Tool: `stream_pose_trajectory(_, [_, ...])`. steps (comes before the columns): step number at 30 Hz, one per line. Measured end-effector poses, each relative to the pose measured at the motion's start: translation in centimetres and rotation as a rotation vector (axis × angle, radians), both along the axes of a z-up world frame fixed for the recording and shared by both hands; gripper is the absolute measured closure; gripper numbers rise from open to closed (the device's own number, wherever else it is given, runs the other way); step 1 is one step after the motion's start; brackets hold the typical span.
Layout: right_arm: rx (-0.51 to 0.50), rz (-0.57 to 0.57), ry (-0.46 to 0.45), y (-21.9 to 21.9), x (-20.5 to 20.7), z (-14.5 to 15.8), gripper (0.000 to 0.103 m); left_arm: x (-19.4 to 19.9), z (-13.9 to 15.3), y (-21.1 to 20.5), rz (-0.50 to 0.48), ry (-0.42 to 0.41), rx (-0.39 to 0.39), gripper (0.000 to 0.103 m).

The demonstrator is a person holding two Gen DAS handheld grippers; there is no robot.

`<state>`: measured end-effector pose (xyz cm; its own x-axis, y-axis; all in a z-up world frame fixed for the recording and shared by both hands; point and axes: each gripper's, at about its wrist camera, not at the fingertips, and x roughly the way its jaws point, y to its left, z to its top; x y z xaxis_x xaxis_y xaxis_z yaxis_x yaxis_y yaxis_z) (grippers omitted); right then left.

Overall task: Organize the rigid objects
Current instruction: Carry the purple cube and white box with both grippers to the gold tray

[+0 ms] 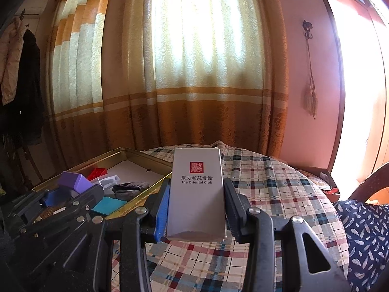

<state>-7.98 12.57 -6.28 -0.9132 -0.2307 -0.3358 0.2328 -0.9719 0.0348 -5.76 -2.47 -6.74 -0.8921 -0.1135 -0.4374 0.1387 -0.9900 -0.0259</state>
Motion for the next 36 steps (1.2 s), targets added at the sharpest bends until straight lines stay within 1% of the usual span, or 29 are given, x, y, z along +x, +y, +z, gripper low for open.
stream_pose_trajectory(13, [0.001,0.015,0.010,-0.4,0.3,0.1,0.059,0.5,0.0,-0.9,0.018,0.007,0.006,0.064])
stream_pose_trajectory(36, [0.022,0.059,0.034,-1.7,1.3,0.1,0.059,1.5,0.3,-1.5,0.024,0.043,0.005,0.064])
